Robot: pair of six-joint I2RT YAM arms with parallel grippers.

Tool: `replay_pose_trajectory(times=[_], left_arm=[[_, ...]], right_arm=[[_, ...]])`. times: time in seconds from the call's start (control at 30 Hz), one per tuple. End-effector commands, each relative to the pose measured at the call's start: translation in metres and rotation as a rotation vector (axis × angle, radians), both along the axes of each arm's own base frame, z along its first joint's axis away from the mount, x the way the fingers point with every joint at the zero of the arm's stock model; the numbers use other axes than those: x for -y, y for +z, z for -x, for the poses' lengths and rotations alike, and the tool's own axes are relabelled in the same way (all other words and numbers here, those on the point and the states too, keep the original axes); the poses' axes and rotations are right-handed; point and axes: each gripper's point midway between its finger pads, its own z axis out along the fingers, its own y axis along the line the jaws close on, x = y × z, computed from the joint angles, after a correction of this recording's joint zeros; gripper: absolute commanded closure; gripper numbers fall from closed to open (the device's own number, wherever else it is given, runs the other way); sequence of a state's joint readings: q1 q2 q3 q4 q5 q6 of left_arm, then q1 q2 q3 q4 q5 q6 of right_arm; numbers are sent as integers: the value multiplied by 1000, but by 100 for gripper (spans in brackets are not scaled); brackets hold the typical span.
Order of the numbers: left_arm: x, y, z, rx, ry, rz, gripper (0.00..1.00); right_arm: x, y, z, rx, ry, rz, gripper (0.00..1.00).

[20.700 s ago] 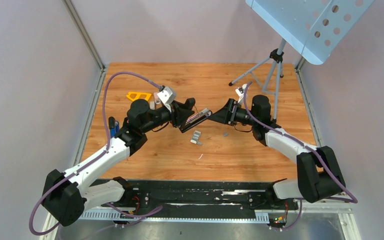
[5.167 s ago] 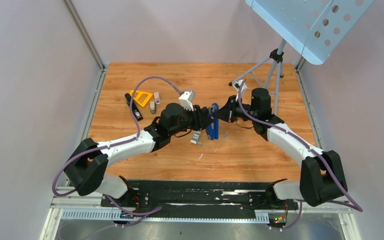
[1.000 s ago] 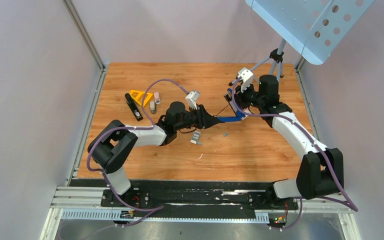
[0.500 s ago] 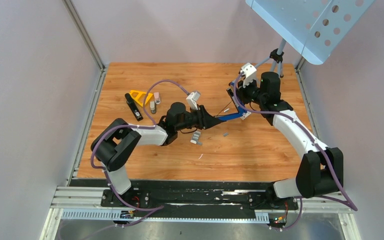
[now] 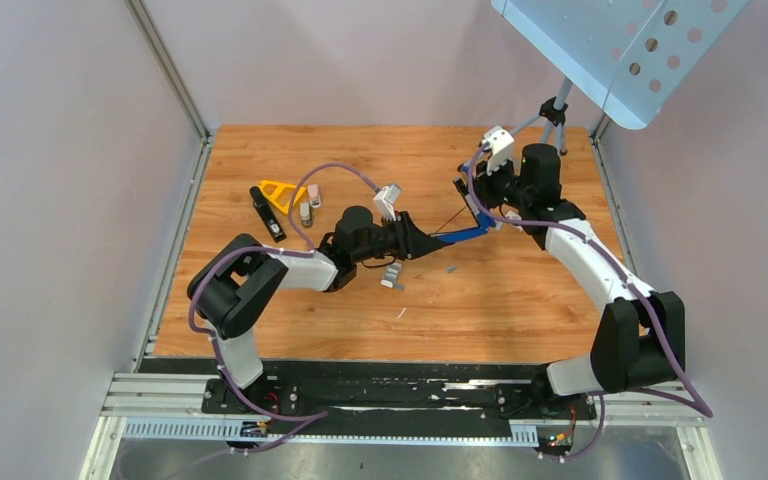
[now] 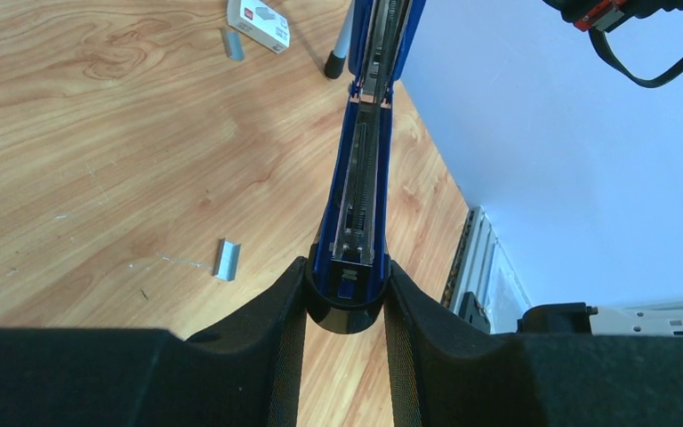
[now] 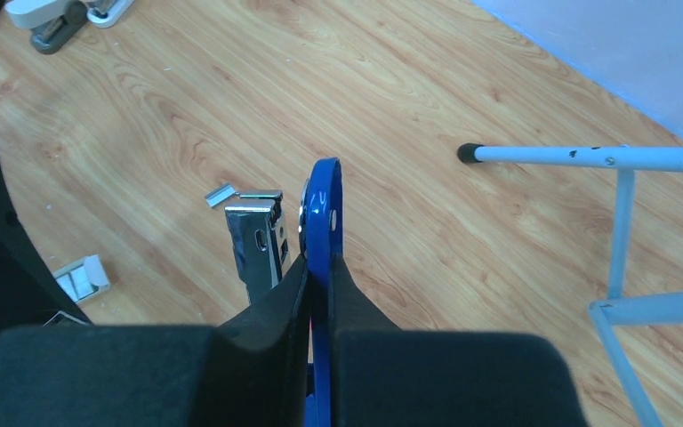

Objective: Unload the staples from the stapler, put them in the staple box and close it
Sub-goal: Unload the staple at the center of the board.

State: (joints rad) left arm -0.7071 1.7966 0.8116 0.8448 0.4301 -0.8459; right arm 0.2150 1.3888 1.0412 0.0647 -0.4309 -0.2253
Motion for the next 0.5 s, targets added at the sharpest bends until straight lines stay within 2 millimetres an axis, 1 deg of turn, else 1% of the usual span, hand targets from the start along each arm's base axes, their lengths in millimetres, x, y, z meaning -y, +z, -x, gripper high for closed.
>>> replay_pose_trajectory(times=[0.0,0.07,0.13,0.23,0.33,0.47], left_arm=[[1,13,3,-24,-12,-2,90],[0,25,-1,1,5,-3,84],[-1,39,-3,29,16,-2,77],[-5,59,-4,67,34,5,64],[-11,77,-3,108,57,15,49],[-27,100,1,185,104,22,34]], right_arm=[[-22,43,7,55,109,-151,100],[-34,38,22,8,170,-191,100],[-42,34,33,-32,207,-225,100],[-47,28,41,-76,221,-256,100],[-50,27,48,-115,232,-290,100],[-56,24,57,-165,258,-351,100]])
